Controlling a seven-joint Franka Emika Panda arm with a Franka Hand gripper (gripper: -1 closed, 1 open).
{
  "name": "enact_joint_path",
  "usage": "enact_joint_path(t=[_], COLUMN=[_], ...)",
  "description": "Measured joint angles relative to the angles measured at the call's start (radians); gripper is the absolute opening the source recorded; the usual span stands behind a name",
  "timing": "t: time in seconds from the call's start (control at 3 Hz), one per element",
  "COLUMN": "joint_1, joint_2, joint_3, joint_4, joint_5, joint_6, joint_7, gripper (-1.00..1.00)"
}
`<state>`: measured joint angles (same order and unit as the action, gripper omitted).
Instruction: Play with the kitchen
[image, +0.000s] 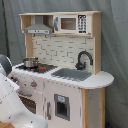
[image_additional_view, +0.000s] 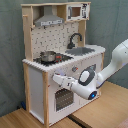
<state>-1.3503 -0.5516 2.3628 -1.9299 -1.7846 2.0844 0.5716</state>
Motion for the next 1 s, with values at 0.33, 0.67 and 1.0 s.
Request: enact_joint_path(t=[0.33,0.67,1.0], joint_1=[0.0,0.0,0.0], joint_2=[-0.001,-0.002,-0.003], joint_3=[0.0,0.0,0.0], joint_4=[0.001,0.003,0.004], joint_5=[0.0,-0.001,-0.001], joint_6=[0.0,0.0,0.0], joint_7=[-0.128,-0.234,-0.339], gripper=[-1.0,-1.0,-1.0])
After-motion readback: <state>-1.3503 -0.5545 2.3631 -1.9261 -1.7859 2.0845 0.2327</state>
